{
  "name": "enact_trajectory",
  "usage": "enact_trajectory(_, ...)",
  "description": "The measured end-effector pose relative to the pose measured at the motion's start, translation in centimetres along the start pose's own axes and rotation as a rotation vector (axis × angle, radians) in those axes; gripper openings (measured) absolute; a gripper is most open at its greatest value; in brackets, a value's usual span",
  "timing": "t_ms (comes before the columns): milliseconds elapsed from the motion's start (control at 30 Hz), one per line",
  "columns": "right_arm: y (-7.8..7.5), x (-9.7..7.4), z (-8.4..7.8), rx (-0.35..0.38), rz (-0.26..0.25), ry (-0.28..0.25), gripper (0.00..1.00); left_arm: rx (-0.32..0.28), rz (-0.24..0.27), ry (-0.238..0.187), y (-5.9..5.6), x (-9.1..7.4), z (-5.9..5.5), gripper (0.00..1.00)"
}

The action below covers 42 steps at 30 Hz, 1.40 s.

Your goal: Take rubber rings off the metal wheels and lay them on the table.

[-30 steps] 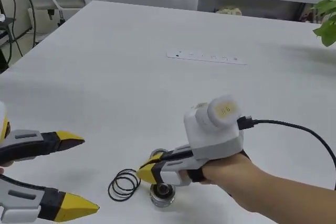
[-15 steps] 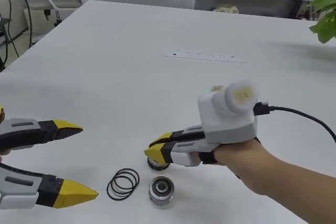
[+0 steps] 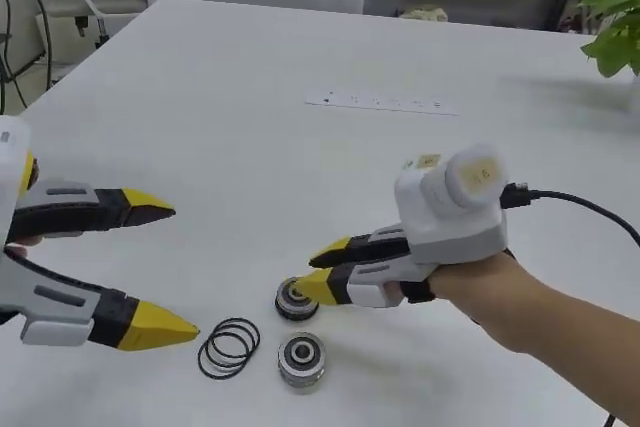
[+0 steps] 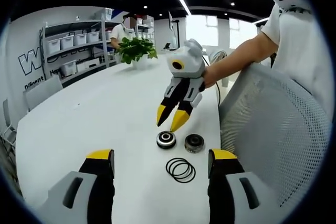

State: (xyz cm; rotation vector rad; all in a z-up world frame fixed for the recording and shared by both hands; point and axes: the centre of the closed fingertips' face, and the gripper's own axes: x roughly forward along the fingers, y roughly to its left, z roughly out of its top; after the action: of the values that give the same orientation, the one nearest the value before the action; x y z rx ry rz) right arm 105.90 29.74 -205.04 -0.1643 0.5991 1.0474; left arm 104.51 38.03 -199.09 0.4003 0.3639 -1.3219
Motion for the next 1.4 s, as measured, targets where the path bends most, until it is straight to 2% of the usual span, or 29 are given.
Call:
enact_trajectory(67, -0.1, 0.0, -0.7, 0.001, -0.001, 0.023, 0.21, 0.037, -0.013, 0.006, 0.1, 0.5, 0.3, 0.64)
enact_trajectory(267, 0.1, 0.2, -1.9, -0.004, 0.015, 0.064, 0.23, 0.037, -0.034, -0.023, 0.3, 2.6, 1.7, 0.62)
enact_trajectory(467, 0.5, 0.5, -2.6, -0.019, 0.026, 0.089, 0.23, 0.059, -0.079, -0.014, 0.0, 4.5, 1.8, 0.58)
enact_trajectory(667, 0.7, 0.7, -3.0, -0.023, 0.035, 0.105, 0.22, 0.06, -0.097, 0.013, 0.0, 6.5, 1.4, 0.49)
enact_trajectory(733, 0.7, 0.8, -3.0, -0.028, 0.034, 0.106, 0.22, 0.072, -0.1, 0.022, -0.1, 7.2, 1.2, 0.46)
enact_trajectory(800, 0.7, 0.8, -3.1, -0.03, 0.035, 0.108, 0.22, 0.096, -0.112, 0.061, -0.4, 7.8, 0.5, 0.42)
enact_trajectory(867, 0.7, 0.8, -3.2, -0.03, 0.032, 0.11, 0.21, 0.116, -0.104, 0.063, -0.4, 8.4, 0.2, 0.38)
enact_trajectory(967, 0.5, 0.8, -3.2, -0.027, 0.023, 0.106, 0.2, 0.087, -0.096, 0.063, -0.2, 9.2, 0.0, 0.32)
enact_trajectory(1033, 0.3, 0.8, -3.1, -0.025, 0.016, 0.102, 0.19, 0.092, -0.092, 0.074, -0.2, 9.8, -0.4, 0.28)
enact_trajectory(1100, 0.3, 0.8, -3.1, -0.017, 0.016, 0.098, 0.19, 0.135, -0.093, 0.093, -0.2, 10.2, -0.9, 0.28)
enact_trajectory(1167, 0.3, 0.8, -3.0, -0.016, 0.016, 0.095, 0.18, 0.112, -0.106, 0.099, -0.5, 10.5, -1.1, 0.26)
enact_trajectory(1300, 0.3, 0.7, -3.0, -0.02, 0.015, 0.094, 0.17, 0.112, -0.109, 0.099, -0.9, 11.0, -1.2, 0.16)
enact_trajectory(1400, 0.3, 0.7, -3.1, -0.022, 0.017, 0.1, 0.16, 0.127, -0.114, 0.117, -1.2, 11.1, -1.8, 0.13)
